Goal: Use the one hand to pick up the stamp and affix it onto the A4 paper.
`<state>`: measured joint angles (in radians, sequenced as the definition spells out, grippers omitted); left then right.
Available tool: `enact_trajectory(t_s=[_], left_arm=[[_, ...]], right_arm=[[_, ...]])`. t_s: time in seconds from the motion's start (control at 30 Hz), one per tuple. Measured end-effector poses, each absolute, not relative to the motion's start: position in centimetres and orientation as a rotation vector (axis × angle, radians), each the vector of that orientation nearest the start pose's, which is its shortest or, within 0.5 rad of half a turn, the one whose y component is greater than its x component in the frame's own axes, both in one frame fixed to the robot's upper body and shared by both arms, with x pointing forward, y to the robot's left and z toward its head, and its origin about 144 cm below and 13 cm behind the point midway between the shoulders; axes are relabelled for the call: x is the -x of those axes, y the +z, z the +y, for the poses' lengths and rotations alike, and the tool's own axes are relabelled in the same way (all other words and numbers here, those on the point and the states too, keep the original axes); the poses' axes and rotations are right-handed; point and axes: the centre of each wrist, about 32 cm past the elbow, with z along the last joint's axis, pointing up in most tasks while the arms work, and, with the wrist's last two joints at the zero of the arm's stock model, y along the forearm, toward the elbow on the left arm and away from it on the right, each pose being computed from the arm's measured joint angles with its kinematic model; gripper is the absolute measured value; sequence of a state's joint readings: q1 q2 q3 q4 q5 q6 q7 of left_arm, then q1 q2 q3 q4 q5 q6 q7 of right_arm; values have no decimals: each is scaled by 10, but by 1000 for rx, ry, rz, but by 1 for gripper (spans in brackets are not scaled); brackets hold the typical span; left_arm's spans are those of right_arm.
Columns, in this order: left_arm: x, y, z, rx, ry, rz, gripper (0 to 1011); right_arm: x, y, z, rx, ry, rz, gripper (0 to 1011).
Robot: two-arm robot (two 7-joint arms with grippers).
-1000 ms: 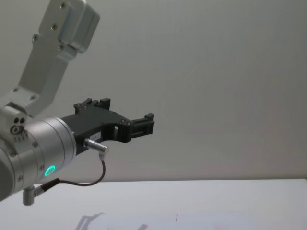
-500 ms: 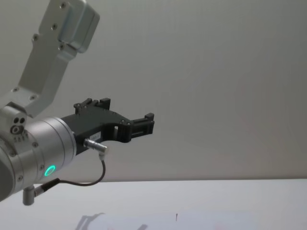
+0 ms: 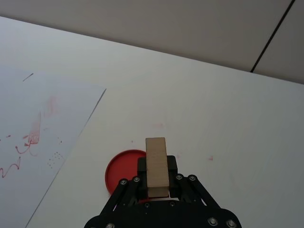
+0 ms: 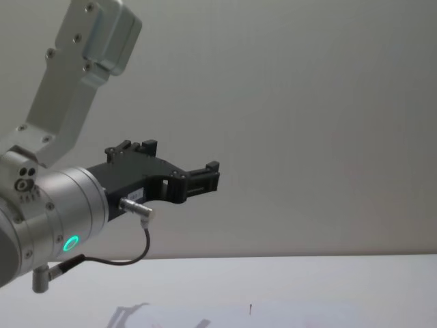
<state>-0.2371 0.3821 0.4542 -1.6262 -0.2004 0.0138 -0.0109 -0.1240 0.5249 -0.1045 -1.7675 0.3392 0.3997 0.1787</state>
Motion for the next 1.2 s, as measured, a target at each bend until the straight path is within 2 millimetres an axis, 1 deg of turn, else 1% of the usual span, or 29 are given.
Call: enact_trajectory(t_s=[0.2, 0.4, 1.2], left_arm=[[-492, 1204, 198, -61, 1124, -268, 1001], [-492, 1204, 198, -61, 1124, -268, 1001], [-492, 1204, 198, -61, 1124, -268, 1001]], right_arm=[[-436, 1179, -315, 417, -1189, 154, 217], [-445, 1179, -311, 414, -1166, 150, 217], [-454, 1174, -303, 414, -1159, 178, 217]])
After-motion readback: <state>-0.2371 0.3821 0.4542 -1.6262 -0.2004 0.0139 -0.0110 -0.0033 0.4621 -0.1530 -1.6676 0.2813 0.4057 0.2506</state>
